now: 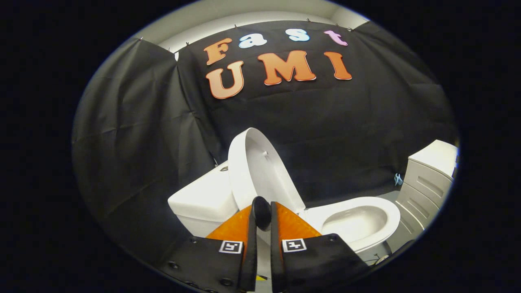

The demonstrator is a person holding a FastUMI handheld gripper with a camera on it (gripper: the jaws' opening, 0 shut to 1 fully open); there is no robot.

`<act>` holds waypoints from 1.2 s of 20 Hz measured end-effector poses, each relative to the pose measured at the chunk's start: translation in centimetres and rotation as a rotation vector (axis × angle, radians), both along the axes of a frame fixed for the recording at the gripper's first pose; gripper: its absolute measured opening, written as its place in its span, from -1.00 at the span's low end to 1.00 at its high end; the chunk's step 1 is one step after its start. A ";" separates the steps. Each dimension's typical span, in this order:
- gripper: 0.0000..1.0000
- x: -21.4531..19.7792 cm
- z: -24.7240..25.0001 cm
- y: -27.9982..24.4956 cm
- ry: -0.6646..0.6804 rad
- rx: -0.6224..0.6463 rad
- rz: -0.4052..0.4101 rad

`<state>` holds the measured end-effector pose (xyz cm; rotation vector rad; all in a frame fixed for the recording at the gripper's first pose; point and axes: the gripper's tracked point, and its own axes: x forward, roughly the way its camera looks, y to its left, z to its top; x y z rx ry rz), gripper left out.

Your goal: Open the toilet lid.

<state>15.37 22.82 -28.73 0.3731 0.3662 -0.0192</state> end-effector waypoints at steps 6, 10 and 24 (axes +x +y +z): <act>0.05 -1.5 1.6 -0.5 -0.016 0.020 0.016; 0.73 -3.5 4.5 -2.0 -0.053 -0.010 0.012; 0.95 -8.9 17.0 -8.3 -0.131 -0.307 0.065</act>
